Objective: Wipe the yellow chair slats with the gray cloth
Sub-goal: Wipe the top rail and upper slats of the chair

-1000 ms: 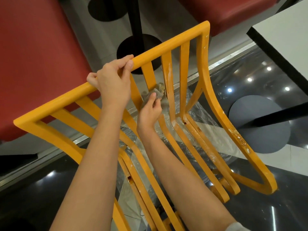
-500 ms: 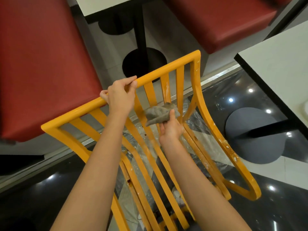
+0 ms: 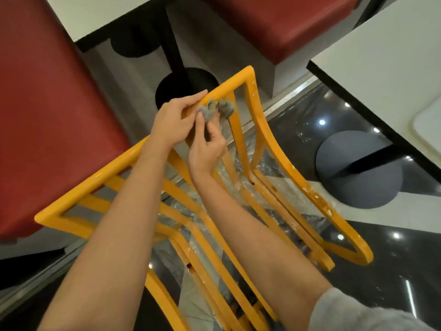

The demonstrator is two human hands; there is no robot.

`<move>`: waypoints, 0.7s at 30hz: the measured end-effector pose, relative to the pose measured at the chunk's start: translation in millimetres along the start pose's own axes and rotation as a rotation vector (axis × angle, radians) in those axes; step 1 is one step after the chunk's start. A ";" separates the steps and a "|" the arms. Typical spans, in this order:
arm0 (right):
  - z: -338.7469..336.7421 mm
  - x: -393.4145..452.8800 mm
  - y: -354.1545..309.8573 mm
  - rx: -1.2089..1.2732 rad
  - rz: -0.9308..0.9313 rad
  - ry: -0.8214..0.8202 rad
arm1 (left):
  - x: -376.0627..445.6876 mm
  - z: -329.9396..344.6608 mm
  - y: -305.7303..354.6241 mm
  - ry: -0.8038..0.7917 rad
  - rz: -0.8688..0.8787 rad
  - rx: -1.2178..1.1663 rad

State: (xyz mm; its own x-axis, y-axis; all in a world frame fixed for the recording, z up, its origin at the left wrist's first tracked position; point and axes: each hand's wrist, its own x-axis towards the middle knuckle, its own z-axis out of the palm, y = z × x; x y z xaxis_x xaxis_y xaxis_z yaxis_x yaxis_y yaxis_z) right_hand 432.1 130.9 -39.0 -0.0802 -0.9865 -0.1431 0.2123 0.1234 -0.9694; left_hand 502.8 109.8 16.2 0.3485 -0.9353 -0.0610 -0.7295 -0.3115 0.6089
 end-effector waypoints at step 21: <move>-2.6 1.3 44.7 0.060 0.021 -0.079 | 1.3 2.9 -3.3 -0.028 -0.014 -0.085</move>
State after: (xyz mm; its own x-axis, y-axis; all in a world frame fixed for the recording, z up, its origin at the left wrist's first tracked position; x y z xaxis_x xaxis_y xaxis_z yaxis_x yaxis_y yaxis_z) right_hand 439.0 135.5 -83.1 0.0009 -0.9895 -0.1447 0.2715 0.1395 -0.9523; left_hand 504.0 109.1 11.7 0.3413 -0.9355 -0.0913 -0.6718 -0.3108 0.6723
